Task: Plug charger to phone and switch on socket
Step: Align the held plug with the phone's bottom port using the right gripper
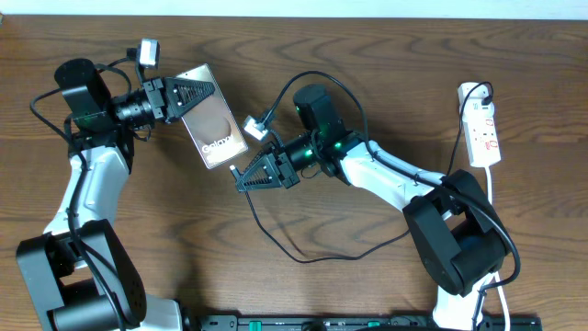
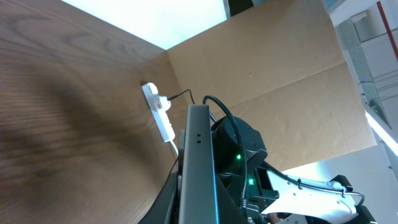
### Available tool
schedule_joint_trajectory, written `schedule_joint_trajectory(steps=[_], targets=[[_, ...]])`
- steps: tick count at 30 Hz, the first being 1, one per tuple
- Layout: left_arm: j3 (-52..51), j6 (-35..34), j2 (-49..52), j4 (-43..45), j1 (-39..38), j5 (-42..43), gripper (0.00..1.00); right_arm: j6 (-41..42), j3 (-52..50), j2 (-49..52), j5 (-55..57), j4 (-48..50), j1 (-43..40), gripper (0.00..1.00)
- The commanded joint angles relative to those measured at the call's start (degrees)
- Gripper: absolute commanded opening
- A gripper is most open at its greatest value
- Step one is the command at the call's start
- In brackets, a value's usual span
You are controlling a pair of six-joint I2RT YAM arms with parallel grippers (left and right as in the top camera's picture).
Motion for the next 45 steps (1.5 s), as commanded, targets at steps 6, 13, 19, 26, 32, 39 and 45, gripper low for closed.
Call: schedule_joint_trajectory(steps=[6, 13, 19, 26, 32, 39, 45], targets=[[0.07, 0.96, -0.04, 0.42, -0.15, 1.64, 0.08, 1.22, 0.48, 0.22, 1.88, 1.14, 0.15, 0.01], [0.07, 0.98, -0.04, 0.22, -0.15, 1.64, 0.08, 1.22, 0.48, 0.22, 2.54, 1.38, 0.15, 0.01], [0.07, 0.98, -0.04, 0.24, -0.15, 1.62, 0.08, 2.16, 0.48, 0.22, 2.49, 3.41, 0.15, 0.01], [0.07, 1.2, -0.04, 0.24, -0.13, 1.64, 0.08, 4.04, 0.48, 0.22, 2.36, 5.42, 0.15, 0.01], [0.07, 1.2, -0.04, 0.24, -0.15, 1.62, 0.08, 4.02, 0.48, 0.22, 2.56, 5.42, 0.15, 0.01], [0.07, 1.16, -0.04, 0.24, -0.13, 1.62, 0.07, 4.0, 0.48, 0.22, 2.8, 5.4, 0.15, 0.01], [0.07, 0.5, -0.04, 0.24, -0.13, 1.62, 0.08, 3.96, 0.46, 0.22, 3.45, 5.38, 0.15, 0.01]])
